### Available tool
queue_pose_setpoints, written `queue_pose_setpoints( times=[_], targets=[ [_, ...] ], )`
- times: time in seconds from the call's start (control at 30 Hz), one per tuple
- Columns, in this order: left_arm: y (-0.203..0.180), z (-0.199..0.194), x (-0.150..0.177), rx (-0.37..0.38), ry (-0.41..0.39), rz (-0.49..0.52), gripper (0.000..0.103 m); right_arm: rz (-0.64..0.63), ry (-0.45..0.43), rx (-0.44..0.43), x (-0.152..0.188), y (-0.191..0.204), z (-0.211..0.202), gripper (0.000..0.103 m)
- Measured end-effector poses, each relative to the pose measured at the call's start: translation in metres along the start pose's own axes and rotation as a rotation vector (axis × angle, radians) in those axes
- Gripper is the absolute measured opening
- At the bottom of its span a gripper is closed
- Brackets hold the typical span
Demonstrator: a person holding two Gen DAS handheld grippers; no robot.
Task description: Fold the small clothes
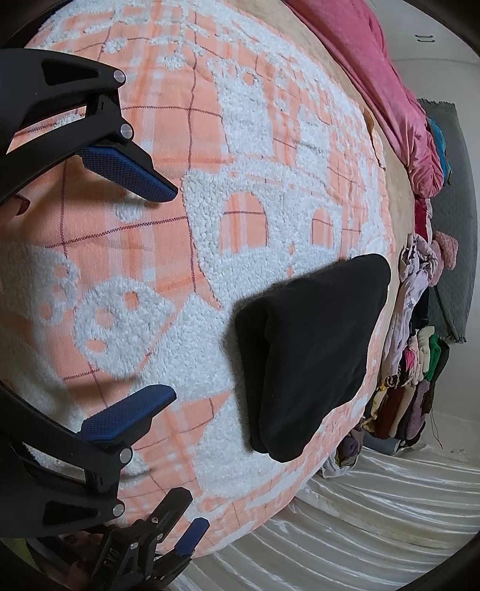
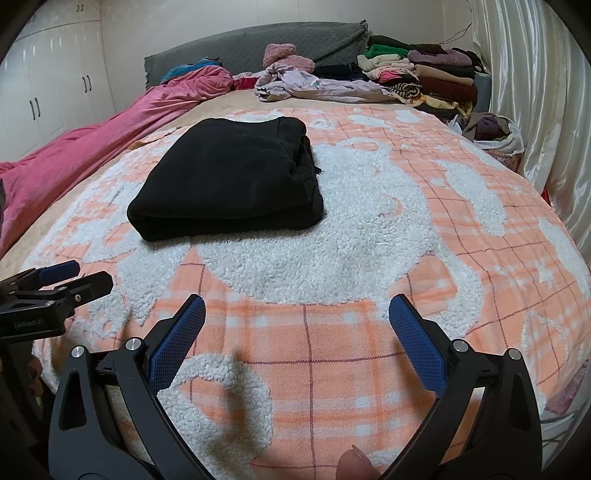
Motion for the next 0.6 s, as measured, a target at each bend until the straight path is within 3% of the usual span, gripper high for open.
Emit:
queue_pose_setpoints(
  times=[0.6],
  targets=[
    [0.0003, -0.0031, -0.0020, 0.001, -0.014, 0.003, 0.099, -0.010, 0.005, 0.005, 0.0008, 0.0002, 0.0014, 0.094]
  ],
)
Point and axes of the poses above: each gripper's, at about its wrist camera, not at the fingertips, and z roughly the way its jaws point, y to its left, x to its underside, the point moved 1 cm from there along z, roughly the way its jaws point
